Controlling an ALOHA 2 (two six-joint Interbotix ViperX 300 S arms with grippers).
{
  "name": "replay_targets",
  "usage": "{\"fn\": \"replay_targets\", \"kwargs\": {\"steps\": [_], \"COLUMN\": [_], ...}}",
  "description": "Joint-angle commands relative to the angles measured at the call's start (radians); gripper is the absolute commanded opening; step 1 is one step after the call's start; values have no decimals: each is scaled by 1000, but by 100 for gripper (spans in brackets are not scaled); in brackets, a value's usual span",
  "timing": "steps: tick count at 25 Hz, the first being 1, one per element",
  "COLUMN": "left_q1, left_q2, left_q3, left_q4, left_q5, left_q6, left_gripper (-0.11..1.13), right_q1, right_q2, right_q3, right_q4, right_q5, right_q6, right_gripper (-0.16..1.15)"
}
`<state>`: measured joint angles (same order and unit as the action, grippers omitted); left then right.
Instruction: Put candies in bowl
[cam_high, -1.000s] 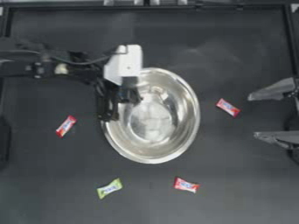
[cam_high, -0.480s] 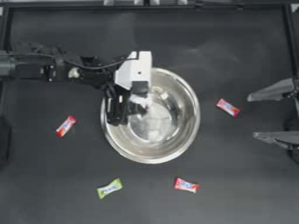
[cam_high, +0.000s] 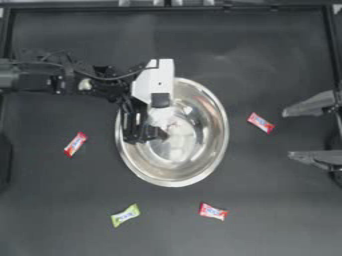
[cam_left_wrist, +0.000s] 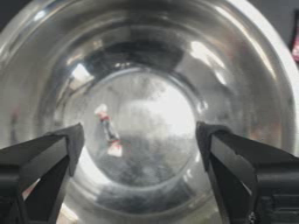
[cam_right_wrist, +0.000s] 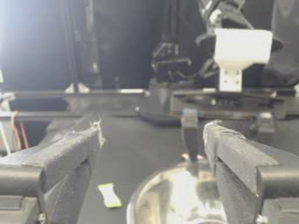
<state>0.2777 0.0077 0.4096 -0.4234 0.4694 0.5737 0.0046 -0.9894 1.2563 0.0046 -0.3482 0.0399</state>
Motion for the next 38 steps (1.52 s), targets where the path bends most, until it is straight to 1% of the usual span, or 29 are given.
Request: {"fn": "replay_targets", "kwargs": {"steps": [1, 4, 9, 16, 19, 22, 23, 25, 26, 28, 31, 33, 35, 38], "left_q1": [0, 0, -3, -29, -51, -57, -58, -58, -58, -58, -63, -69, -69, -71], "left_q2": [-176, -288, -476, -724, -776, -793, -795, -796, -798, -804, -813, -821, -830, -845], "left_q3": [35, 104, 253, 463, 529, 557, 560, 566, 571, 580, 594, 601, 609, 626], "left_q4": [0, 0, -2, -3, -5, -5, -6, -6, -5, -6, -15, -23, -25, -25], "left_q5": [-26, -61, -138, -321, -373, -391, -391, -391, -394, -396, -402, -413, -413, -414], "left_q6": [2, 0, -6, -8, -18, -40, -43, -49, -51, -54, -60, -63, -66, -72], "left_gripper": [103, 103, 103, 102, 102, 102, 102, 102, 102, 102, 102, 102, 102, 102], "right_q1": [0, 0, -2, -31, -37, -48, -58, -104, -143, -238, -387, -460, -505, -535], "right_q2": [5, 3, 3, 3, -11, -46, -57, -67, -67, -64, -54, -34, -6, 72], "right_q3": [-12, -12, -12, -23, -23, -28, -35, -64, -86, -135, -198, -229, -247, -276], "right_q4": [5, 5, 11, 20, 21, 31, 46, 101, 129, 158, 169, 161, 158, 155], "right_q5": [-3, -2, 2, 78, 92, 137, 169, 276, 344, 494, 726, 841, 905, 989], "right_q6": [-2, -2, -3, -3, -2, -2, -2, -2, -2, -3, -3, -3, -5, 6], "right_gripper": [99, 99, 99, 99, 99, 99, 99, 99, 99, 99, 99, 99, 99, 99]}}
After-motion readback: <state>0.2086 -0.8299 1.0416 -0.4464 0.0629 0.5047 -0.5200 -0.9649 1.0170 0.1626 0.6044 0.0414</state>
